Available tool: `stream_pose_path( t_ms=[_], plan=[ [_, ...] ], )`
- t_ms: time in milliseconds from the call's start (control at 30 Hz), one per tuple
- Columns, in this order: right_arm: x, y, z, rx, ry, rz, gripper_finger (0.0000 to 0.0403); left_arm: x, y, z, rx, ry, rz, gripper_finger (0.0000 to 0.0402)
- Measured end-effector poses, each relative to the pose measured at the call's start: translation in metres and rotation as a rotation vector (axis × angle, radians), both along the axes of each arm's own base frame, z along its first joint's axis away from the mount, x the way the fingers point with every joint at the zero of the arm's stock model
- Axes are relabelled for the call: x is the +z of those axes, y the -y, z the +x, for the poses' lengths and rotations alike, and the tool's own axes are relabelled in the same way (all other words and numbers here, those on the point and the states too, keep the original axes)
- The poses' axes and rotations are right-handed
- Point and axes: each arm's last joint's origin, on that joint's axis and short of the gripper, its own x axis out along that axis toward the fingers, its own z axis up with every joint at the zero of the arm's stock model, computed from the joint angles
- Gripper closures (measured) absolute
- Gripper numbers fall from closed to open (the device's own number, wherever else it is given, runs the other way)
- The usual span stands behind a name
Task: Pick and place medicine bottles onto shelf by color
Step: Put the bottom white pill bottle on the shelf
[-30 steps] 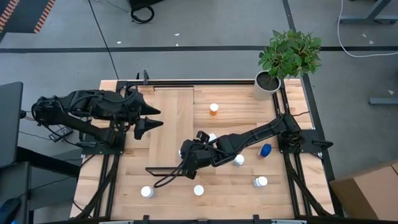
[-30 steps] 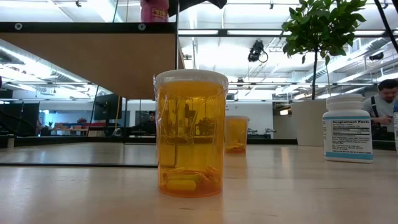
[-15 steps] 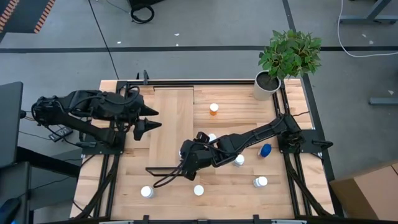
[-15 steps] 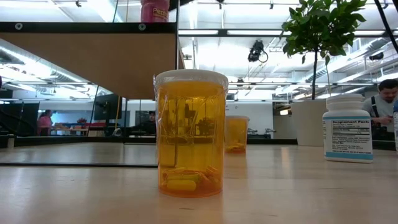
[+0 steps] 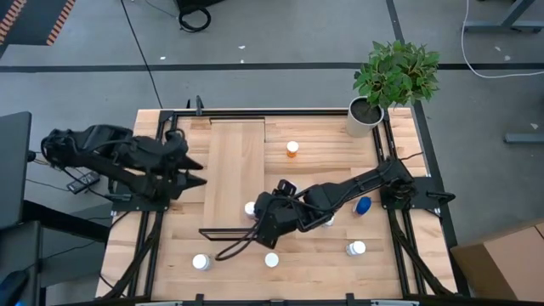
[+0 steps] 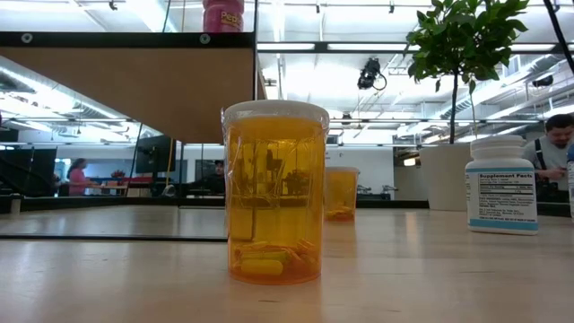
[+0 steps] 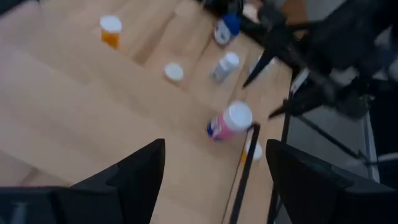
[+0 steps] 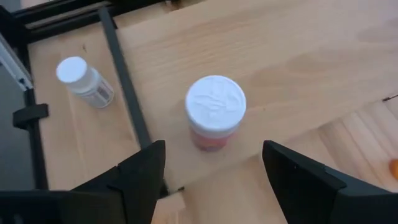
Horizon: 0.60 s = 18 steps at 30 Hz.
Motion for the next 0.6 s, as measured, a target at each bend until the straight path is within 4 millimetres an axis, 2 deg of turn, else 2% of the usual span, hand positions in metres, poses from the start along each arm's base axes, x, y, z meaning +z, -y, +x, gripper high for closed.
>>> stream_pose_path(
  t_ms=[400, 600],
  plan=[
    [0.035, -0.018, -0.024, -0.009, 0.046, -0.026, 0.0126, -0.003, 0.024, -0.009, -0.071, -0.046, -0.116, 0.0115],
    [0.039, -0.027, -0.04, -0.048, 0.014, -0.056, 0.0126, -0.014, 0.044, -0.009, -0.145, -0.176, -0.116, 0.0115]
  ],
)
